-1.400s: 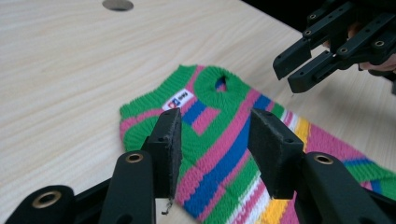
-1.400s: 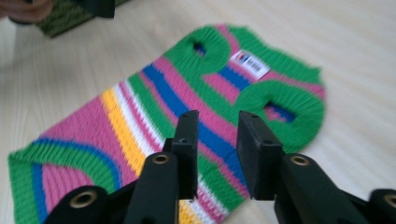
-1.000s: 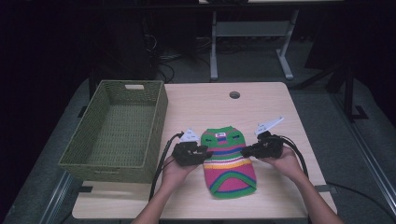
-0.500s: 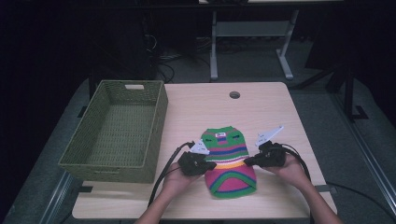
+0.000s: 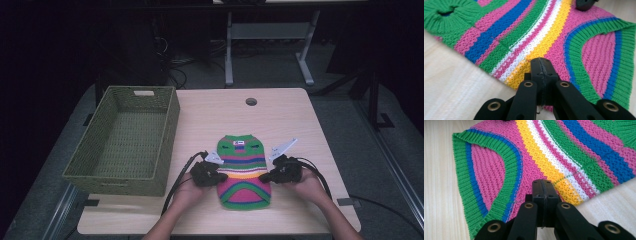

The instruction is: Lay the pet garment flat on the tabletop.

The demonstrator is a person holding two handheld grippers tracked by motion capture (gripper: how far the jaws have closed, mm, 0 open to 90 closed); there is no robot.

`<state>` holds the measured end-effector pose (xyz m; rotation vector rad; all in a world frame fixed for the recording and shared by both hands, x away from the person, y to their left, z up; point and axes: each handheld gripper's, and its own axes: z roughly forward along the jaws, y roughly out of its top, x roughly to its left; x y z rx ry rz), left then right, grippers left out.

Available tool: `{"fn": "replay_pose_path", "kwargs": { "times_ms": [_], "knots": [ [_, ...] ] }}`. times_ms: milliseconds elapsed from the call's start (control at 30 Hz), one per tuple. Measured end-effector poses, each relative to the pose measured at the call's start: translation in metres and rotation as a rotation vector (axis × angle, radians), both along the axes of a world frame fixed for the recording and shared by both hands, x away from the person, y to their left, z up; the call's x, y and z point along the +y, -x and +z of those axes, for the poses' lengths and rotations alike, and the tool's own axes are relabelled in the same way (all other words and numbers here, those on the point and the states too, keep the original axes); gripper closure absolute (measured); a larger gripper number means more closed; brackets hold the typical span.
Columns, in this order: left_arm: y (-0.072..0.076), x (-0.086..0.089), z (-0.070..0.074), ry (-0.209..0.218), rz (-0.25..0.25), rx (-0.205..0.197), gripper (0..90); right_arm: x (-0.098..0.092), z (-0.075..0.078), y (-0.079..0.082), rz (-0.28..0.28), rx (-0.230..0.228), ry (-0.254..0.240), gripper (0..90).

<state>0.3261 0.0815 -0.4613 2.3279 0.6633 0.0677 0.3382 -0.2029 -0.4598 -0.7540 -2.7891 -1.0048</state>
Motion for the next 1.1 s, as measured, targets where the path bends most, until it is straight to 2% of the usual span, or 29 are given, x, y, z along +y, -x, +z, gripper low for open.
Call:
{"fn": "replay_pose_path", "kwargs": {
  "times_ms": [33,67,133,167,333,433,467,567,633,733,767,967,1100],
  "knots": [
    [0.000,-0.001,0.000,0.013,0.017,0.003,90.0,0.000,0.000,-0.001,-0.003,0.004,-0.002,89.8],
    [-0.002,-0.001,0.000,0.003,0.015,-0.005,90.0,0.000,-0.001,-0.001,-0.008,-0.001,-0.006,89.8],
    [-0.004,-0.002,-0.001,0.015,0.029,0.000,90.0,0.000,-0.001,-0.002,-0.016,-0.001,-0.012,89.8],
    [-0.005,-0.001,-0.001,0.005,0.022,-0.002,90.0,0.000,-0.001,-0.003,-0.016,-0.003,-0.012,89.8],
    [-0.006,-0.002,-0.001,0.015,0.034,0.001,90.0,-0.002,-0.002,-0.003,-0.029,0.013,-0.030,89.8],
    [-0.005,-0.001,0.002,0.021,0.038,-0.010,89.0,-0.003,-0.002,-0.004,-0.032,0.007,-0.045,89.2],
    [-0.005,-0.001,0.003,0.027,0.037,-0.008,87.3,-0.005,0.000,-0.003,-0.036,0.015,-0.084,86.7],
    [-0.002,0.000,0.007,0.057,0.044,-0.020,83.1,-0.008,0.006,-0.001,-0.055,-0.002,-0.124,82.8],
    [0.000,0.001,0.010,0.063,0.044,-0.022,80.9,-0.010,0.009,0.000,-0.059,-0.019,-0.121,80.7],
    [0.002,0.005,0.014,0.059,0.046,-0.033,77.1,-0.014,0.011,0.000,-0.075,-0.012,-0.115,75.8],
    [0.003,0.006,0.014,0.072,0.060,-0.034,75.8,-0.015,0.012,0.000,-0.083,-0.012,-0.113,73.8],
    [0.006,0.017,0.019,0.091,0.080,-0.038,68.6,-0.023,0.019,0.004,-0.110,-0.027,-0.130,64.9],
    [0.009,0.025,0.021,0.123,0.100,-0.043,64.0,-0.027,0.023,0.006,-0.120,-0.032,-0.125,60.2]
  ]
}}
